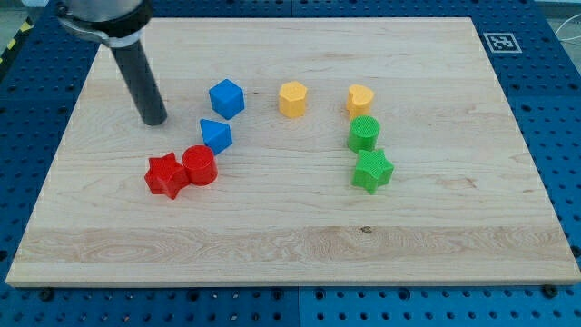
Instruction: Nudge the blue triangle a bit down
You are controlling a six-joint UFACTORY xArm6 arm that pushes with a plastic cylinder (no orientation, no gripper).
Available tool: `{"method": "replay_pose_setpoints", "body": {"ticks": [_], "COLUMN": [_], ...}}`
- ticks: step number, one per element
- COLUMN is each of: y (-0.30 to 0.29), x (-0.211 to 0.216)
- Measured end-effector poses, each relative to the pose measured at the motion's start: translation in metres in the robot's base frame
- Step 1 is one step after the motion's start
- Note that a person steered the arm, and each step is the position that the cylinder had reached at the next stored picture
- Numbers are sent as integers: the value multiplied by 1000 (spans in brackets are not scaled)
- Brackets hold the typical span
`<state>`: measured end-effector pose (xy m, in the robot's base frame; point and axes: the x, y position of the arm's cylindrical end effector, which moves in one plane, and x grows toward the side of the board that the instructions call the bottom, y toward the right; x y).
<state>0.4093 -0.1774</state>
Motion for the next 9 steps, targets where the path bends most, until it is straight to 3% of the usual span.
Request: {"method": "replay_pose_setpoints", "body": {"ticks": [9], "y": [42], "x": [12]}}
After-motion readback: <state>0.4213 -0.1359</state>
